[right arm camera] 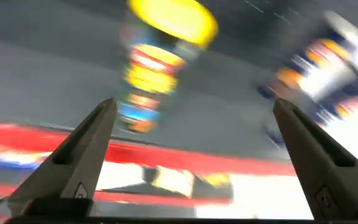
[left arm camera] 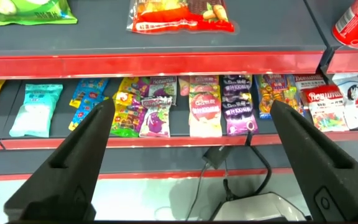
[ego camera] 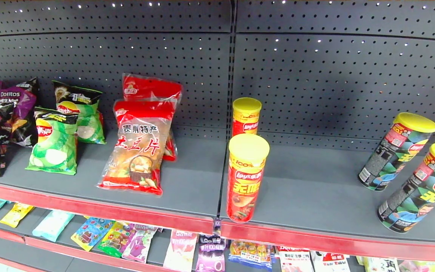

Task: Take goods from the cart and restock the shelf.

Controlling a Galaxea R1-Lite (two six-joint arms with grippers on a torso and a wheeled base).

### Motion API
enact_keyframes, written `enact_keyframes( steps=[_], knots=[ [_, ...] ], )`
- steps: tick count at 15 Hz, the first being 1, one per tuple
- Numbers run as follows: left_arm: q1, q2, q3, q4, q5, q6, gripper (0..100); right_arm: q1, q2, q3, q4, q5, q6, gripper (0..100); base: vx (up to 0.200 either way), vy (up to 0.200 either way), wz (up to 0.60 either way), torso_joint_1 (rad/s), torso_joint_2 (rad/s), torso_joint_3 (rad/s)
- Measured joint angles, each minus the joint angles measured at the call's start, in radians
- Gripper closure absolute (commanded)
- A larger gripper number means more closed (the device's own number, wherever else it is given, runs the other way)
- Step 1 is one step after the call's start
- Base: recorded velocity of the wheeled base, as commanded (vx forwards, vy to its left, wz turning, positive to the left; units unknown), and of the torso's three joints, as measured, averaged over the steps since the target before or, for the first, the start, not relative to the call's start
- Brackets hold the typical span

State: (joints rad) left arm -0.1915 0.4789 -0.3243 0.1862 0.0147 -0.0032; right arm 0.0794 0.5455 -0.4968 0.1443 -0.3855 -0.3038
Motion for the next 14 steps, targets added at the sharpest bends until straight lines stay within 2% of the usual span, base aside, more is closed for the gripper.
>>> enact_keyframes(
  steps=[3, 7, 10, 14],
  knots=[
    [0.000, 0.002, 0.001, -0.001, 0.000, -0.001, 0, -0.067, 0.000, 0.022, 0.000, 0.001, -0.030, 0, 0.000, 0.000, 0.00, 0.000, 0.00, 0.000],
    [0.000, 0.001, 0.001, 0.000, 0.000, -0.001, 0, -0.073, -0.004, 0.024, 0.002, 0.059, -0.068, 0, 0.000, 0.000, 0.00, 0.000, 0.00, 0.000],
    [0.000, -0.001, 0.001, 0.000, 0.000, -0.001, 0, -0.073, -0.006, 0.033, 0.003, 0.063, -0.072, 0, 0.000, 0.000, 0.00, 0.000, 0.00, 0.000],
    [0.000, -0.002, -0.001, 0.000, -0.001, -0.001, 0, -0.072, -0.039, 0.066, 0.004, 0.086, -0.103, 0, 0.000, 0.000, -0.60, -0.001, 0.00, 0.004]
  ],
)
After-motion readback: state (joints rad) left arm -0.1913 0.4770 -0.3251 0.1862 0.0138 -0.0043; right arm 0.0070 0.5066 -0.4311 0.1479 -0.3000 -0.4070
